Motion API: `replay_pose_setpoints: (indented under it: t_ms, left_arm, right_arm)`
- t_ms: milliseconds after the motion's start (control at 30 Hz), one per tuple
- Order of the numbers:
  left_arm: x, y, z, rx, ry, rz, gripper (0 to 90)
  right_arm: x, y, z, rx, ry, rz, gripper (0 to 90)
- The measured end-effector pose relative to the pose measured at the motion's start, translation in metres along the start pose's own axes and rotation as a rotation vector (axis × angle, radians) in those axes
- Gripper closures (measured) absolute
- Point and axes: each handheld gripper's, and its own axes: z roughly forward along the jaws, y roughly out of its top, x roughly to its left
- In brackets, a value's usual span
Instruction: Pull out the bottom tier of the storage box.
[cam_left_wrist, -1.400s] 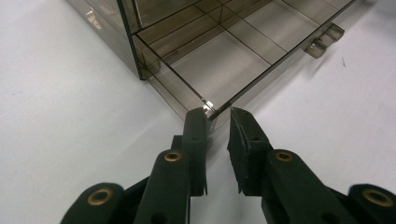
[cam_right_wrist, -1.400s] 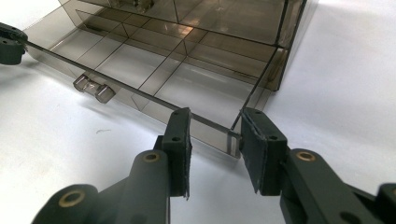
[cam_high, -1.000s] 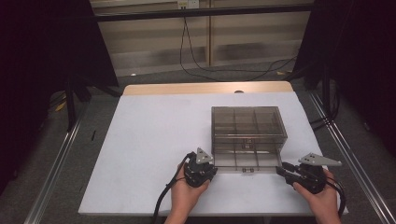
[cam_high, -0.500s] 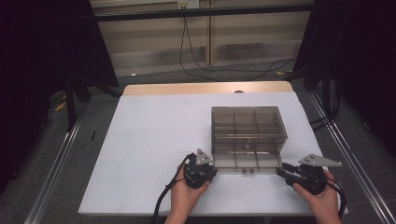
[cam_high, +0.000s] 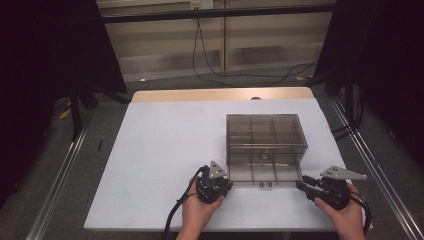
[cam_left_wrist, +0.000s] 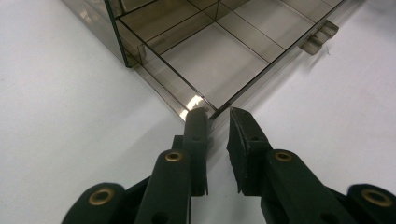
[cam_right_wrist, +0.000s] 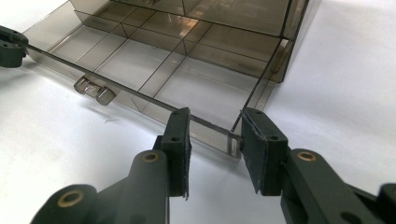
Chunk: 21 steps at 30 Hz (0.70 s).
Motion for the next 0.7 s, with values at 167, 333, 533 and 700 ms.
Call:
replay_pose_setpoints:
  t_ms: [167,333,533,700]
  left_arm:
    - [-0.0013,-0.0005,-0.0008,0.000,0.005,-0.003,77.8]
    - [-0.0014,-0.0010,-0.0019,0.000,-0.001,0.002,77.8]
    - [-0.0021,-0.0015,-0.0021,0.004,-0.001,0.005,77.8]
    - [-0.0030,-0.0020,-0.0023,0.000,-0.004,-0.002,77.8]
  right_arm:
    - [0.0004,-0.0006,-0.0011,-0.001,0.001,-0.001,63.6]
    - [0.0013,-0.0014,-0.0025,0.001,0.003,-0.003,63.5]
    - [0.0014,-0.0022,-0.0029,0.000,0.005,-0.005,63.5]
    - [0.0020,-0.0025,-0.0040,0.003,0.009,-0.008,63.5]
